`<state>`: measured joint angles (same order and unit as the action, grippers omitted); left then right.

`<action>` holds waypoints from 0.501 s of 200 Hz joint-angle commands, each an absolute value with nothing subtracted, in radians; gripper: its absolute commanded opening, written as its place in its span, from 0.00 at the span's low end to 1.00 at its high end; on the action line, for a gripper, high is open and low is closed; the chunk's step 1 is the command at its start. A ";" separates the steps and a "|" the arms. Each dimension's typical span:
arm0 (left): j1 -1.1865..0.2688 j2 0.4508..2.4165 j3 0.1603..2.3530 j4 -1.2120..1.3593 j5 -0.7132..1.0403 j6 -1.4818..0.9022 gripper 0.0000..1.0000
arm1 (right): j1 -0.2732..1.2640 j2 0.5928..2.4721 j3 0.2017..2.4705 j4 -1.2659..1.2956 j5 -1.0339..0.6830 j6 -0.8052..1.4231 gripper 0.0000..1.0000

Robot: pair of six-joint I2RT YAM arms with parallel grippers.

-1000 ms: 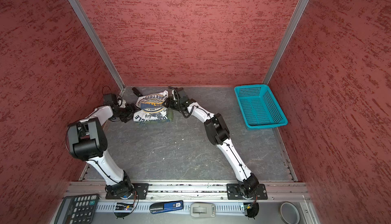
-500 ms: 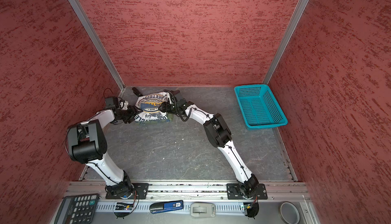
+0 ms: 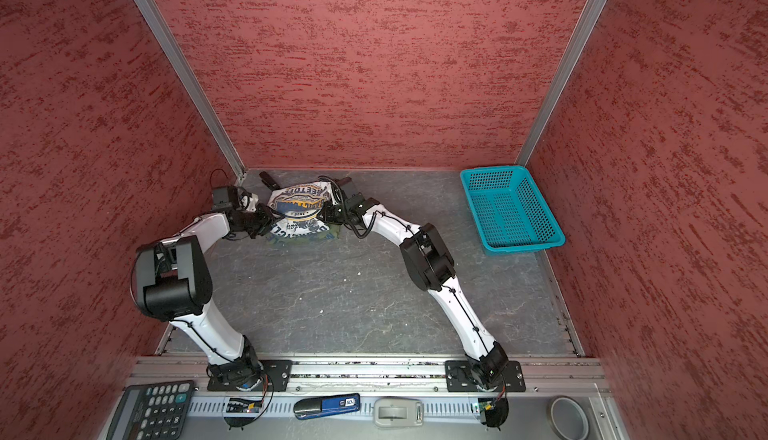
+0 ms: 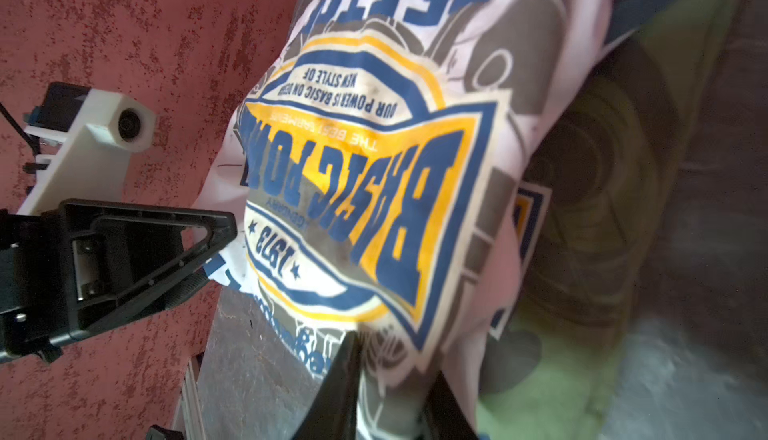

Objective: Fold and stack the tank tops

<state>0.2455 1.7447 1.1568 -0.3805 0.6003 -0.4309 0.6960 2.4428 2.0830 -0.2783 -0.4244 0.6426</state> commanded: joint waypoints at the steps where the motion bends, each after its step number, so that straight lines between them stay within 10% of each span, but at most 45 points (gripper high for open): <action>1: 0.239 1.697 1.113 -0.355 0.596 -0.453 0.38 | 0.705 2.325 2.001 -0.226 -0.378 0.643 0.23; 48: 0.248 1.748 1.044 -0.370 0.537 -0.452 0.53 | 0.706 2.318 1.823 -0.122 -0.395 0.700 0.26; 100: 0.287 1.569 0.993 -0.431 0.341 -0.456 0.81 | 0.688 2.159 1.748 -0.206 -0.292 0.626 0.56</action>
